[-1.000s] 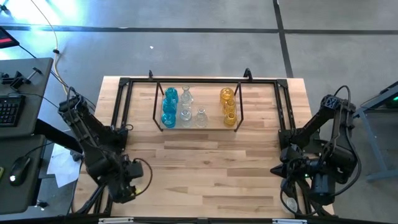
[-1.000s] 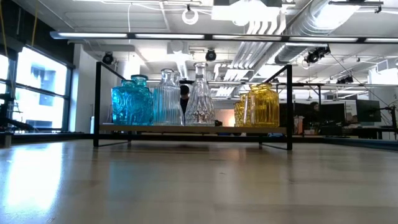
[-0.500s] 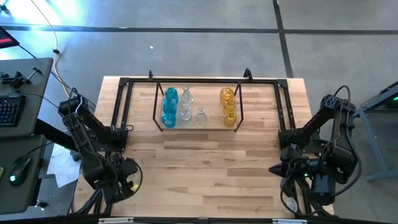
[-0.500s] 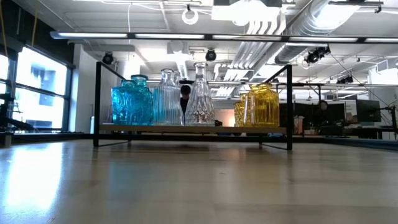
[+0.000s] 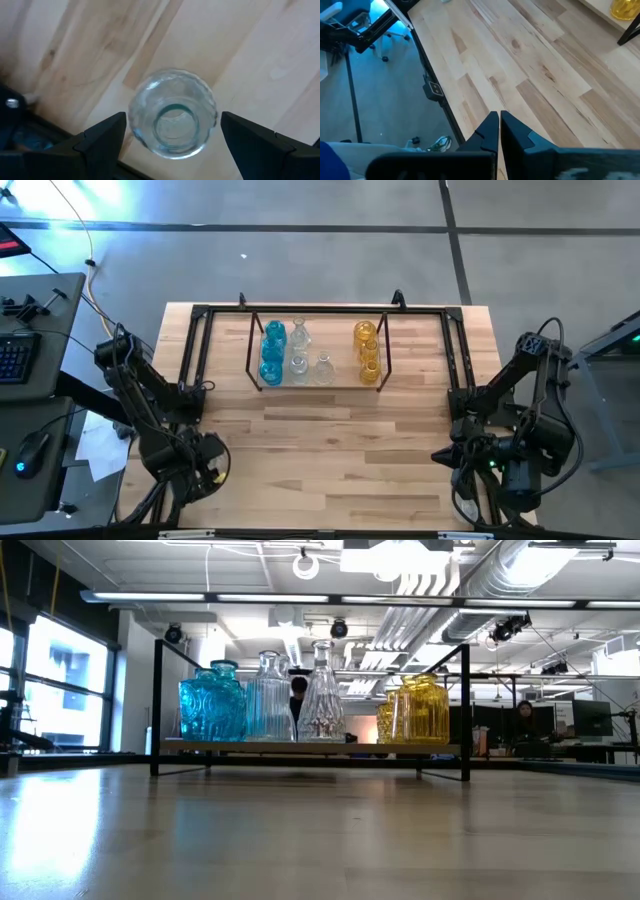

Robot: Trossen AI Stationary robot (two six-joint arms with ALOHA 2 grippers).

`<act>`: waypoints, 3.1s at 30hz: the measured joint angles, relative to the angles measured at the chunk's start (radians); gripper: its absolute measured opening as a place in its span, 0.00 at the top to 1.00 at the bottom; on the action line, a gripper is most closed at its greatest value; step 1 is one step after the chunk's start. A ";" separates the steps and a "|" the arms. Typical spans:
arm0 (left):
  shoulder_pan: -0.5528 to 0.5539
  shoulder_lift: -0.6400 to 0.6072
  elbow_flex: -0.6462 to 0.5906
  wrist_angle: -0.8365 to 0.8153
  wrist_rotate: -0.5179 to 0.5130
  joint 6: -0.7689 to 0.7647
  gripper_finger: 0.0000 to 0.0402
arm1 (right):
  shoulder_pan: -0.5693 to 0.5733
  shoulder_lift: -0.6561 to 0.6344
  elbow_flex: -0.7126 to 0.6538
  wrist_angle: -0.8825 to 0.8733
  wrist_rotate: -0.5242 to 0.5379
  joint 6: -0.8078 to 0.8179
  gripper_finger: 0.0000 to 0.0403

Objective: Sort vases onto shelf
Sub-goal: Put the transparent vase on the shelf aligned with the other transparent vase

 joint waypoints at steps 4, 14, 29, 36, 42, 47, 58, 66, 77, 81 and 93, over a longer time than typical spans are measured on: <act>0.000 0.000 -0.016 0.045 0.003 -0.002 0.21 | 0.000 0.000 0.000 0.012 0.000 0.000 1.00; 0.000 -0.039 -0.016 0.052 0.000 -0.002 0.30 | 0.000 0.000 0.000 0.026 0.001 -0.012 1.00; 0.000 -0.090 -0.015 0.041 -0.011 -0.034 0.65 | 0.000 0.000 0.000 0.025 0.033 -0.045 1.00; 0.000 -0.089 -0.015 0.051 -0.028 -0.062 0.64 | 0.000 0.000 0.000 0.025 0.033 -0.046 1.00; 0.000 -0.089 -0.012 0.133 -0.077 -0.007 0.63 | 0.000 0.000 0.000 0.028 0.033 -0.049 1.00; 0.000 -0.089 0.001 0.093 -0.097 0.008 0.63 | 0.000 0.000 0.000 0.029 0.033 -0.056 1.00; 0.002 -0.089 0.001 0.071 -0.048 0.003 0.64 | 0.000 0.000 0.000 0.010 0.032 -0.068 1.00; 0.010 -0.089 0.001 0.072 0.006 -0.027 0.64 | 0.000 0.000 0.000 0.007 0.031 -0.072 1.00; 0.190 -0.089 0.005 0.166 0.139 0.139 0.64 | 0.000 0.000 0.000 0.007 0.031 -0.090 1.00; 0.286 -0.089 0.038 0.163 0.123 0.249 0.64 | 0.001 0.000 0.000 0.007 0.030 -0.090 1.00; 0.564 -0.029 0.201 0.165 0.108 0.598 0.64 | 0.001 0.000 0.000 0.009 0.024 -0.116 1.00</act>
